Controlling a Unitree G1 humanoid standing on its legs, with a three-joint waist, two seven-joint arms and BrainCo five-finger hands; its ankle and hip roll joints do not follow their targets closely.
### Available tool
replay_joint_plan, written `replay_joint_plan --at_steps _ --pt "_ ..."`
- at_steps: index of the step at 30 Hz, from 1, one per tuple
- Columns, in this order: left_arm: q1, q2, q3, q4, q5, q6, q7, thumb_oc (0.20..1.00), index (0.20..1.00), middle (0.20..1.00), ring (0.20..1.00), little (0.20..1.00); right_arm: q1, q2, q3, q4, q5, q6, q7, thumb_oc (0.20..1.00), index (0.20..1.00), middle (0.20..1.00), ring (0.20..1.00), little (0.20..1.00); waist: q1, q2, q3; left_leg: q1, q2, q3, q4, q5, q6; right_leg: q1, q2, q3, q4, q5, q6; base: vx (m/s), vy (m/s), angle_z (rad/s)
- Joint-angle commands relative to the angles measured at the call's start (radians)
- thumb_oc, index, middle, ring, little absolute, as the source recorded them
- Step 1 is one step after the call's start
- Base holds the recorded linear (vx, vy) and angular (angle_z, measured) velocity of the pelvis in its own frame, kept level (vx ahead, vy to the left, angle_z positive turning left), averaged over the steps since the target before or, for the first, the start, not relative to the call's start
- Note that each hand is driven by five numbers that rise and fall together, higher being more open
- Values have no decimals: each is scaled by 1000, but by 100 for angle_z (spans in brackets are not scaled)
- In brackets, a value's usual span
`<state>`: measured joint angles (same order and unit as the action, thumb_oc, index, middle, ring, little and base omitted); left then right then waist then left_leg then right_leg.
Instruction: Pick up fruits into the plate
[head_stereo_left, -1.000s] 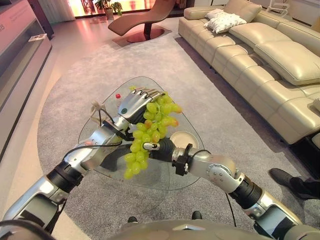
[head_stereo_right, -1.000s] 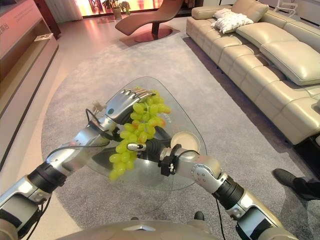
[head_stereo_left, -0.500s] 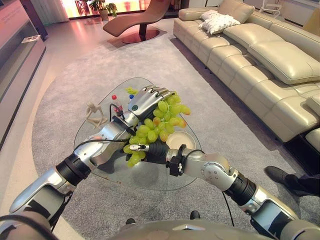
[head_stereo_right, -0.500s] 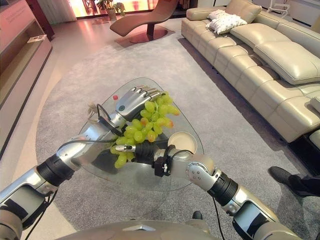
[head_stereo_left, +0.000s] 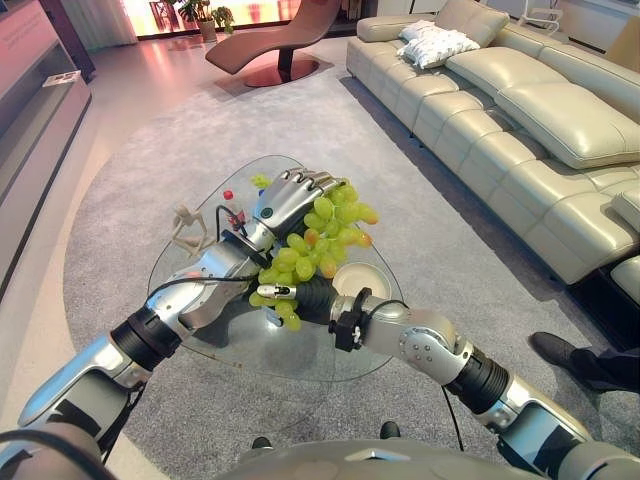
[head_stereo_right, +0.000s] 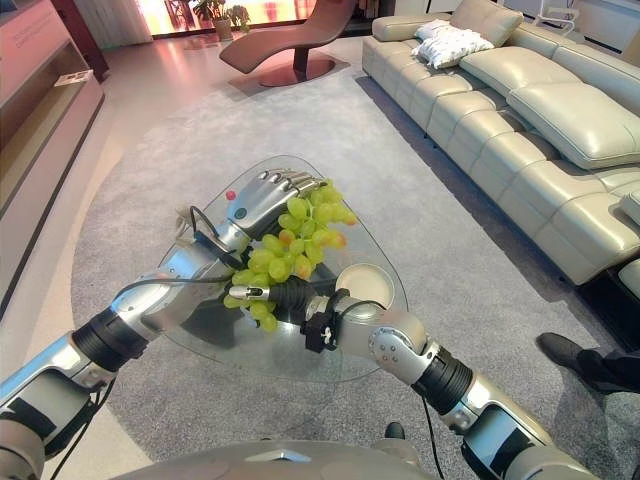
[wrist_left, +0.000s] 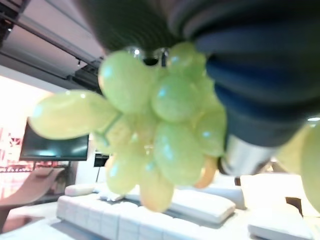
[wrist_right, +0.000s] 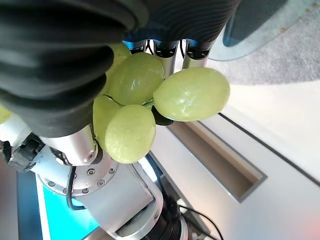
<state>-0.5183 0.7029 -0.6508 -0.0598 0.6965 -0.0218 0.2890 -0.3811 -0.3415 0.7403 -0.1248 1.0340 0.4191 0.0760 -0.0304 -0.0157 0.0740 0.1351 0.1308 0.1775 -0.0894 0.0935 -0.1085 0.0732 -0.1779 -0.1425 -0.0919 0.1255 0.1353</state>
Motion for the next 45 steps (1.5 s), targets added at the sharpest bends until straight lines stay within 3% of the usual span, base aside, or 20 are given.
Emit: replay_joint_plan --at_steps 1,7,8,9,23,35,40,45 --pt "-50 -10 123 56 -72 32 63 200 200 200 200 200 -46 62 -101 -76 -26 -127 18 200 200 200 200 200 16 -5 27 -2 -36 -34 45 -146 32 58 11 -49 48 -137 14 13 12 -3" --pt "46 -28 224 82 -181 54 80 216 216 216 216 216 0 36 -175 -96 -102 -184 23 200 200 200 200 200 17 -4 33 -5 -36 -40 48 -144 31 55 12 -46 52 -138 13 6 6 -2" --pt "59 -35 237 88 -190 55 85 636 636 636 636 636 5 34 -186 -97 -118 -196 24 200 200 200 200 200 17 -4 34 -6 -36 -40 49 -144 31 55 12 -47 52 -138 13 0 0 0" --pt "74 -39 251 92 -187 54 89 1000 1000 1000 1000 1000 14 30 -201 -100 -126 -203 30 200 200 200 200 200 17 -4 35 -6 -36 -40 49 -144 32 55 12 -47 53 -138 13 0 0 0" --pt "202 -36 311 179 -225 30 13 1000 1000 1000 1000 1000 59 -18 -345 -119 -251 -338 -6 200 200 200 200 200 17 2 53 -8 -38 -40 52 -149 36 52 11 -48 55 -140 11 0 0 0" --pt "287 -83 305 277 -281 1 23 1000 1000 1000 1000 1000 83 -28 -407 -93 -258 -374 -35 200 200 200 200 200 22 0 67 -14 -39 -40 48 -149 38 48 12 -52 54 -142 8 8 0 0" --pt "333 -127 277 396 -375 44 34 1000 1000 1000 1000 1000 92 -47 -455 -26 -307 -373 -76 200 200 200 200 200 22 6 88 -26 -38 -48 65 -160 38 40 15 -52 73 -160 5 22 1 1" --pt "358 -158 286 536 -437 22 87 1000 1000 1000 1000 1000 87 -73 -498 82 -369 -402 -98 200 200 200 200 200 29 8 129 -77 -49 -66 75 -155 42 -6 16 -45 90 -163 1 -80 6 6"
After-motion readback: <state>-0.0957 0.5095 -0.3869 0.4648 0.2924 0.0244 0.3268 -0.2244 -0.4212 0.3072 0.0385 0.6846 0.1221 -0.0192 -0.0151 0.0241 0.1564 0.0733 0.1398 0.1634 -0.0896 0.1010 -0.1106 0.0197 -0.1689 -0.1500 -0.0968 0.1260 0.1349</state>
